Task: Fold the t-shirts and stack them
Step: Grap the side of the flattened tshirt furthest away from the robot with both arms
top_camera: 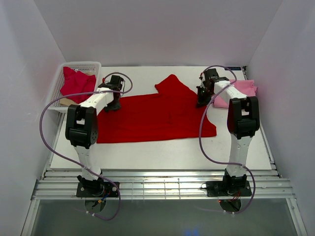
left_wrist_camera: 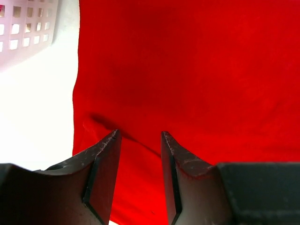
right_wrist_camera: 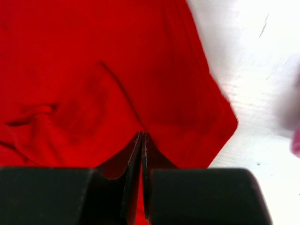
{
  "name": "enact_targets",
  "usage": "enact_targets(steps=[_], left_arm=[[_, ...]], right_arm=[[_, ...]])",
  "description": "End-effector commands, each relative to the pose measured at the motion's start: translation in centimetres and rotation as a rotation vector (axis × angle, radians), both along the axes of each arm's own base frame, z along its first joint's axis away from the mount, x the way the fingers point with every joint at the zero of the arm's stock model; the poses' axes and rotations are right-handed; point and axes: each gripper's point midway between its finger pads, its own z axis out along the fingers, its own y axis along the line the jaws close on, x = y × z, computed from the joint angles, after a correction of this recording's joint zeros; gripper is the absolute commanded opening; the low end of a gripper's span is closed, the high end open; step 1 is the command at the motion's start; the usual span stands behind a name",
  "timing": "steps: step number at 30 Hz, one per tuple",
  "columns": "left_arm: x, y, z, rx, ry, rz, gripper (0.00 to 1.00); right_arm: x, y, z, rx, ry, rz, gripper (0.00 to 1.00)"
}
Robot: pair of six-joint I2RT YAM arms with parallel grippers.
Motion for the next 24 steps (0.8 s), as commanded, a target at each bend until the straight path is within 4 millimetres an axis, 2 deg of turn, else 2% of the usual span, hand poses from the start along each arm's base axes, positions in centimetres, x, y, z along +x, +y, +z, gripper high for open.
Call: enact_targets(steps=[1, 7, 10, 16, 24], left_arm=[[0.5, -0.3, 2.8, -0.037, -0.083, 0.005, 0.50], [0.1, -0.4, 2.9, -0.049, -0.090, 0.004, 0.50], [-0.2, -0.4, 3.4, -0.051, -0.100, 0.003, 0.50], [-0.6, -0.1, 4.9, -0.050, -0.134, 0.001, 0.50], [-1.3, 0.2, 5.0, -0.043, -0.137, 0.004, 0.50]], right_arm=[[-2.0, 0.0, -1.5, 0.005, 0.036, 0.021, 0.08], [-5.4, -2.4, -5.4, -0.122, 0.162, -0.011, 0.08], [-6.6, -3.9, -6.1, -0.193, 0.202, -0.036, 0.08], [-8.3, -6.4, -5.6, -0.317, 0.217, -0.077, 0.08], [-8.9, -7.0, -4.6, -0.343, 0.209, -0.080, 0.08]])
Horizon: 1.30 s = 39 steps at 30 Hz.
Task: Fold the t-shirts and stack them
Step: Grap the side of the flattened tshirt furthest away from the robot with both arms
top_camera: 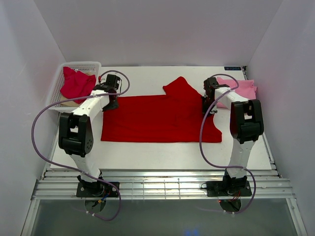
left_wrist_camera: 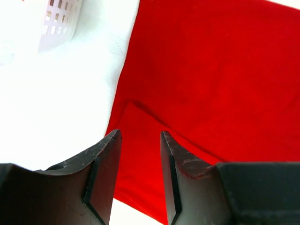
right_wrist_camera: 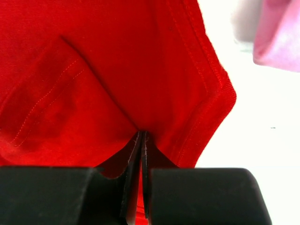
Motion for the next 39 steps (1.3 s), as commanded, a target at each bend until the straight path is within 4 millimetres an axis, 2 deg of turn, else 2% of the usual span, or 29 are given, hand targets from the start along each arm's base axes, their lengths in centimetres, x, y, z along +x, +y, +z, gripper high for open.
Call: enact_targets(steps=[1, 4, 6, 7, 10, 11, 13, 14, 18, 19, 20, 21, 22, 23, 25, 28, 34, 39], left_arm=[[-0.2, 0.4, 1.2, 0.003, -0.040, 0.011, 0.50], [-0.2, 1.1, 0.9, 0.043, -0.041, 0.018, 0.50], [0.5, 1.7, 0.7, 0.071, -0.052, 0.020, 0.51], [0.7, 2.0, 0.0, 0.090, -0.032, 0.012, 0.52], [2.5, 2.6, 0.2, 0.097, -0.064, 0.013, 0.56], [3.5, 2.7, 0.5, 0.108, -0.083, 0.014, 0.57], [4.5, 3.0, 0.8, 0.120, -0.101, 0.024, 0.58], [5.6, 3.0, 1.0, 0.125, -0.116, 0.025, 0.59], [8.2, 3.1, 0.8, 0.145, -0.132, 0.024, 0.58], [8.7, 3.1, 0.6, 0.148, -0.133, 0.025, 0.58], [9.2, 3.0, 0.5, 0.149, -0.136, 0.025, 0.58], [10.0, 3.1, 0.1, 0.159, -0.133, 0.027, 0.58], [10.4, 3.2, 0.0, 0.164, -0.134, 0.030, 0.57], [10.7, 3.2, -0.2, 0.166, -0.133, 0.031, 0.57], [11.5, 3.2, -0.8, 0.167, -0.131, 0.034, 0.56], [12.2, 3.4, -1.3, 0.170, -0.133, 0.045, 0.56], [13.0, 4.3, -1.6, 0.193, -0.149, 0.077, 0.55], [14.1, 4.9, -1.8, 0.192, -0.176, 0.084, 0.55]], right_arm=[[-3.2, -2.5, -1.2, -0.107, 0.119, -0.010, 0.08], [-3.0, -2.3, -0.7, -0.100, 0.108, -0.004, 0.08], [-2.4, -2.1, 0.2, -0.086, 0.072, -0.003, 0.08], [-1.7, -1.7, 1.1, -0.068, 0.044, 0.000, 0.08], [-0.3, -0.5, 4.1, 0.000, -0.033, 0.016, 0.15], [0.6, -0.1, 6.1, 0.022, -0.088, 0.023, 0.18], [1.6, 0.7, 8.1, 0.066, -0.147, 0.046, 0.24], [2.3, 1.0, 9.8, 0.081, -0.195, 0.053, 0.26], [4.7, 2.4, 12.7, 0.141, -0.297, 0.093, 0.38], [5.2, 2.6, 12.8, 0.148, -0.304, 0.099, 0.39], [5.7, 2.7, 11.9, 0.146, -0.283, 0.104, 0.39], [6.7, 2.9, 12.6, 0.151, -0.305, 0.106, 0.39], [7.1, 3.1, 12.3, 0.157, -0.300, 0.110, 0.39], [7.7, 3.3, 11.0, 0.160, -0.275, 0.110, 0.39], [8.9, 3.9, 10.3, 0.178, -0.270, 0.113, 0.39], [10.3, 4.6, 10.4, 0.204, -0.287, 0.118, 0.39], [13.1, 5.2, 8.6, 0.209, -0.319, 0.140, 0.39], [15.5, 6.1, 8.4, 0.234, -0.368, 0.166, 0.40]])
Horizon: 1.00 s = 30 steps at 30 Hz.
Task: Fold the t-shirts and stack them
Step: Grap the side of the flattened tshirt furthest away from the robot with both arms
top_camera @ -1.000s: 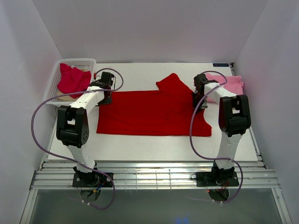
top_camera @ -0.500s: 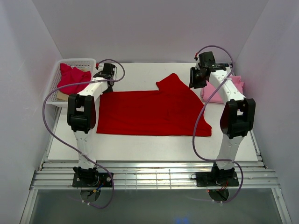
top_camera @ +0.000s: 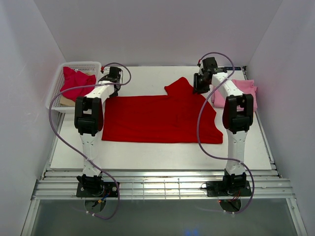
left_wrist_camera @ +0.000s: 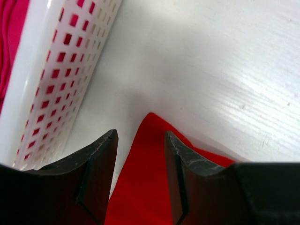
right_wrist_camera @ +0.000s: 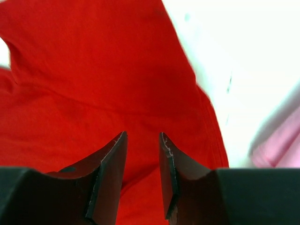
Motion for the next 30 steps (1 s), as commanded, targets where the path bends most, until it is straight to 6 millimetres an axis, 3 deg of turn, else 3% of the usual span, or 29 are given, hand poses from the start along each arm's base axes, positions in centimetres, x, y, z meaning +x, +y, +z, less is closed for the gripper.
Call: enact_targets(steps=[1, 9, 14, 18, 24, 25, 30], left_arm=[[2.1, 1.1, 2.7, 0.013, -0.098, 0.025, 0.55], [3.0, 0.3, 0.5, -0.065, -0.075, 0.006, 0.54], [1.6, -0.6, -0.5, -0.136, -0.040, 0.030, 0.54], [1.0, -1.4, -0.9, -0.190, -0.035, 0.033, 0.54], [1.7, -1.8, -1.0, -0.202, -0.040, 0.018, 0.53], [1.8, -1.8, -1.0, -0.202, -0.041, 0.016, 0.53], [1.8, -1.8, -0.6, -0.206, -0.046, 0.017, 0.47]], right_arm=[[3.2, 1.1, 2.3, 0.043, -0.126, 0.037, 0.39], [5.5, 0.9, 0.7, 0.028, -0.177, 0.003, 0.40], [6.3, 1.3, -0.2, 0.051, -0.166, -0.013, 0.40], [7.3, 0.9, -0.3, 0.031, -0.193, -0.033, 0.40], [9.4, 0.8, -0.6, 0.014, -0.239, -0.051, 0.41], [9.6, 0.8, -1.4, 0.013, -0.232, -0.056, 0.41], [11.1, 0.8, -1.9, 0.020, -0.272, -0.084, 0.43]])
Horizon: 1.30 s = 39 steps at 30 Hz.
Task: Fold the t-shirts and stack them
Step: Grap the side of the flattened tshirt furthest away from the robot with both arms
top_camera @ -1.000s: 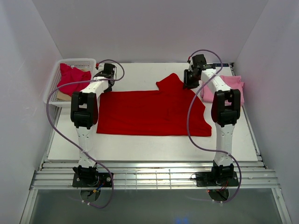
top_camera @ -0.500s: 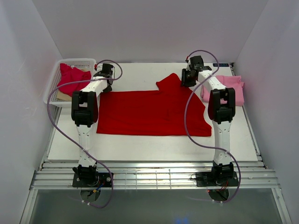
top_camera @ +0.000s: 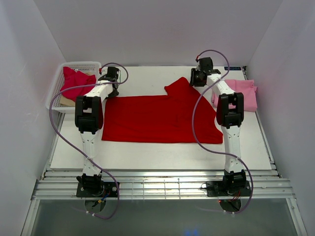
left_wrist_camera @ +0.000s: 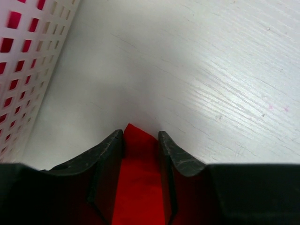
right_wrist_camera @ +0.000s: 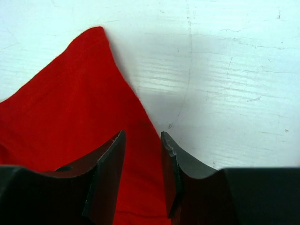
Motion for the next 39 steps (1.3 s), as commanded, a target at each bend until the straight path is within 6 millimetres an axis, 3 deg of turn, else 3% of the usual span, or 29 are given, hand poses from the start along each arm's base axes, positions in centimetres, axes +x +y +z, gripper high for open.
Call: enact_targets(steps=[1, 6, 13, 19, 21, 25, 29, 31, 34, 35, 36, 38, 39], left_arm=[[0.0, -0.6, 1.6, -0.042, -0.019, -0.009, 0.45], [-0.4, -1.0, 1.1, -0.062, -0.004, -0.013, 0.38], [-0.1, -1.1, 1.4, -0.075, -0.015, -0.010, 0.34], [-0.1, -1.1, 1.5, -0.067, -0.016, -0.013, 0.27], [-0.1, -1.0, 1.5, -0.064, -0.015, -0.015, 0.24], [-0.1, -0.9, 1.6, -0.060, -0.013, -0.014, 0.17], [-0.3, -0.7, 1.4, -0.052, -0.008, -0.006, 0.08], [-0.3, -0.7, 1.4, -0.047, -0.010, 0.000, 0.00], [0.1, -0.7, 1.8, -0.047, -0.025, 0.006, 0.00], [0.1, -0.6, 2.1, -0.047, -0.032, 0.006, 0.00], [0.3, -0.5, 2.6, -0.044, -0.047, 0.012, 0.00], [0.6, -0.3, 4.1, -0.036, -0.082, 0.018, 0.00], [1.0, -0.3, 4.8, -0.036, -0.112, 0.016, 0.00]], right_arm=[[2.5, 0.1, 0.6, 0.020, -0.084, -0.029, 0.44], [3.2, 0.8, -0.6, 0.047, -0.090, -0.014, 0.45], [4.5, 2.1, -0.5, 0.107, -0.126, 0.012, 0.50], [3.8, 3.9, -1.6, 0.188, -0.092, 0.075, 0.51], [3.4, 4.2, -1.7, 0.187, -0.083, 0.083, 0.47], [3.2, 4.3, -1.7, 0.189, -0.081, 0.087, 0.22], [3.4, 4.0, -1.2, 0.172, -0.098, 0.075, 0.08], [3.7, 3.4, -0.5, 0.150, -0.117, 0.047, 0.08], [3.5, 2.8, 0.1, 0.129, -0.132, 0.024, 0.08], [3.8, 2.6, 0.7, 0.124, -0.160, 0.016, 0.08], [3.9, 2.3, 2.8, 0.121, -0.201, 0.004, 0.08], [3.5, 1.8, 3.5, 0.108, -0.215, -0.005, 0.08], [3.5, 1.8, 5.2, 0.107, -0.242, -0.007, 0.08]])
